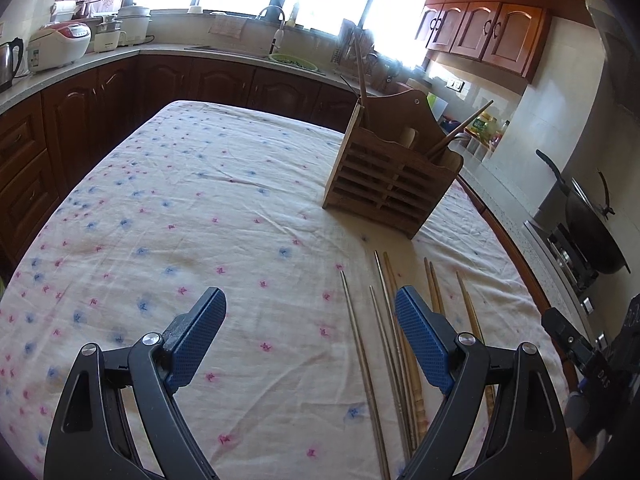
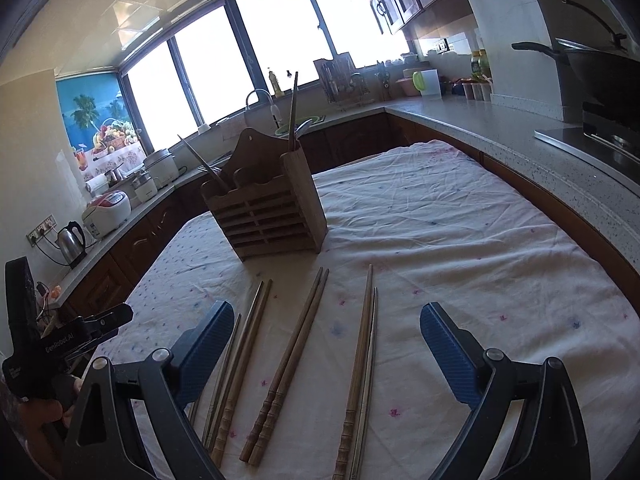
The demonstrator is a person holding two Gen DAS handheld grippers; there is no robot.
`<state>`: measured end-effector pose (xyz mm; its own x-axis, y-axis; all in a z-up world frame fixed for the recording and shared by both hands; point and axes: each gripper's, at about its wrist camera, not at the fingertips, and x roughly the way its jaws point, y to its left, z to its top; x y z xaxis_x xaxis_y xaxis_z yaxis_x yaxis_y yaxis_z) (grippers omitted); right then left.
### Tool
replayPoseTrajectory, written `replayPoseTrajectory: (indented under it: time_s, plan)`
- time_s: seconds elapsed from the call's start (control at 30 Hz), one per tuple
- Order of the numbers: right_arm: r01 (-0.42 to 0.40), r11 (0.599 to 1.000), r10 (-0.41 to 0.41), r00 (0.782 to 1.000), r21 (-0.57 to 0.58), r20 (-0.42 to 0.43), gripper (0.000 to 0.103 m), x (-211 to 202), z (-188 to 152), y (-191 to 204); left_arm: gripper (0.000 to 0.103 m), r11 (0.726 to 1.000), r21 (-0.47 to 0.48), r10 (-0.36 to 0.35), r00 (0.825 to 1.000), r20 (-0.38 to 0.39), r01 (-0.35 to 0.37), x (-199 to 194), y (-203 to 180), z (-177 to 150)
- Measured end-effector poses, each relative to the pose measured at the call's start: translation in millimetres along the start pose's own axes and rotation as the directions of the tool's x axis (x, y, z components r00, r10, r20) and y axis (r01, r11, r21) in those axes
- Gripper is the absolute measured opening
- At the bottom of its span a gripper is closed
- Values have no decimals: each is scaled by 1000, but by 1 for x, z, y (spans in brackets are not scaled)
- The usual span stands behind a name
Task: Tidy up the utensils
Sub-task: 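Move both open grippers back over the remaining chopsticks, then grasp a metal chopstick with the left gripper while the right gripper grasps a wooden chopstick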
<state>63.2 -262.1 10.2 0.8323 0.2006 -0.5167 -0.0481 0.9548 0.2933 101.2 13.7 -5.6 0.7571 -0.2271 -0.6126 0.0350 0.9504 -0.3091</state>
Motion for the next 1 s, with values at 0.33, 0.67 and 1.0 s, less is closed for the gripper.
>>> replayPoseTrajectory:
  time_s: [0.33,0.67,1.0]
  plan:
    - [34,999,-35,997,-17,-63,79,20,3,3,87,999,46,13,995,-94,-9,25,-10,1]
    - [4,1000,-5,982,-6,-188,37,65,19,8,56,994,103,-12,978,-209,34,61,-29,15]
    - [22,1000,-26,953,-14,-302,24,121,23,12,40,989,141,-4,951,-311,50,99,-38,14]
